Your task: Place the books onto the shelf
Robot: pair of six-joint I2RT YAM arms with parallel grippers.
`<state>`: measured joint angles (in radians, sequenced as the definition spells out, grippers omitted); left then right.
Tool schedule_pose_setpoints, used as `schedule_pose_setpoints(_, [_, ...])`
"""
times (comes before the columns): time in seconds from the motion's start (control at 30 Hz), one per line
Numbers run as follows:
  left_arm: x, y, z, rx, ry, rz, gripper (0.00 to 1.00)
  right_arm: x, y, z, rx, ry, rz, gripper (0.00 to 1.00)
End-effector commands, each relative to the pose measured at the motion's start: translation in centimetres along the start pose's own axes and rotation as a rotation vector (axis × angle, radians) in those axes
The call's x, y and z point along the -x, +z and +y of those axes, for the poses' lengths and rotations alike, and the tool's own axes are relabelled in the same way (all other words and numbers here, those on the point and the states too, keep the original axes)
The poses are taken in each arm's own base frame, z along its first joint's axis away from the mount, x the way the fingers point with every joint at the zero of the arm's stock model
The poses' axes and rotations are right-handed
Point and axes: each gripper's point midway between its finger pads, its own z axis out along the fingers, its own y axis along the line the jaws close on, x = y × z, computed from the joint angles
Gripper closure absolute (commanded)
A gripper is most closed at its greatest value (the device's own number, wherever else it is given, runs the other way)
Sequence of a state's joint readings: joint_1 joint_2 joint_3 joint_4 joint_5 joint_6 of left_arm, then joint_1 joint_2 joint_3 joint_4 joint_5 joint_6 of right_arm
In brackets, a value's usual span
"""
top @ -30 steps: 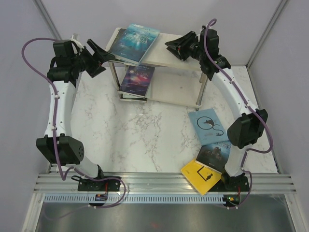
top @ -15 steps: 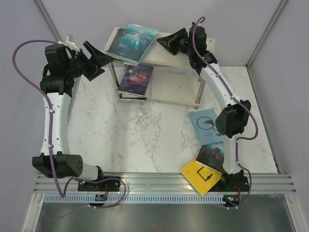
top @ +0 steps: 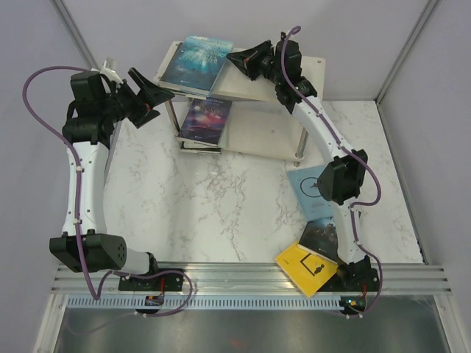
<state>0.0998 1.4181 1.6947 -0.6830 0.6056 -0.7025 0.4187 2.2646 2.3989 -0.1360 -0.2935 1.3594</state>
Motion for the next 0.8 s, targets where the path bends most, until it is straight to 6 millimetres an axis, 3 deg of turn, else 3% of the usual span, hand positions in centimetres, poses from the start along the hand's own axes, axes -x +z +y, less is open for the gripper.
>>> schedule_pose_setpoints(0.0, [0.0, -1.7, -1.3, -0.041, 0.068, -0.018, 0.04, -5.0, 2.8, -5.8, -0.110, 0.053, 0.099, 0.97])
schedule_pose_setpoints(0.23, [-0.1, -1.8, -1.1, -0.036, 0.064, -0.017, 0.04, -6.3, 3.5, -6.1, -0.070, 0.086, 0.134, 0.94])
schedule_pose_setpoints(0.27, [-0.1, -1.8, -1.1, -0.036, 0.064, -0.017, 0.04, -6.4, 3.6, -5.0, -0.015, 0.081, 0.138, 0.93])
schedule_pose_setpoints(0.33, [0.0, -1.9, -1.4, -0.043, 0.068, -0.017, 0.04, -6.5, 3.4, -4.8, 0.053, 0.092, 0.172, 0.90])
schedule_pose_setpoints(0.4, [0.2, -2.1, -1.9, -0.053, 0.077, -0.029, 0.04, -5.1, 2.8, -3.7, 0.148, 0.094, 0.166, 0.89])
schedule_pose_setpoints(0.43, [0.4, -2.3, -1.9, -0.048, 0.078, -0.038, 0.05, -4.4, 1.8, -1.8, 0.187, 0.071, 0.158, 0.86])
schedule_pose_setpoints(0.5, [0.4, -2.6, -2.2, -0.053, 0.080, -0.043, 0.05, -2.0, 0.7, -1.5, 0.194, -0.010, 0.107, 0.78])
schedule_pose_setpoints(0.53, [0.2, -2.6, -2.1, -0.049, 0.075, -0.043, 0.05, -1.0, -0.6, 0.7, 0.223, -0.043, 0.084, 0.67])
schedule_pose_setpoints(0.57, [0.1, -2.9, -2.3, -0.050, 0.075, -0.049, 0.04, -0.4, -1.1, 0.4, 0.219, -0.068, 0.073, 0.60])
schedule_pose_setpoints(0.6, [0.0, -2.9, -2.0, -0.041, 0.072, -0.051, 0.03, 1.2, -1.9, 0.6, 0.218, -0.083, 0.045, 0.44])
schedule_pose_setpoints(0.63, [-0.1, -3.0, -2.1, -0.040, 0.074, -0.055, 0.01, 2.1, -3.3, 2.5, 0.241, -0.105, 0.028, 0.36])
schedule_pose_setpoints(0.67, [-0.1, -3.4, -2.4, -0.046, 0.079, -0.061, 0.00, 2.6, -3.9, 2.1, 0.226, -0.112, 0.024, 0.26])
schedule_pose_setpoints(0.7, [-0.1, -3.6, -2.5, -0.048, 0.083, -0.064, 0.00, 4.2, -4.9, 2.2, 0.220, -0.146, -0.004, 0.09])
schedule_pose_setpoints(0.73, [-0.2, -3.7, -3.0, -0.059, 0.092, -0.066, 0.00, 4.8, -6.7, 4.6, 0.244, -0.184, -0.024, 0.02])
schedule_pose_setpoints(0.77, [-0.3, -3.7, -3.3, -0.066, 0.104, -0.064, 0.00, 5.3, -7.5, 3.7, 0.199, -0.192, -0.031, 0.02])
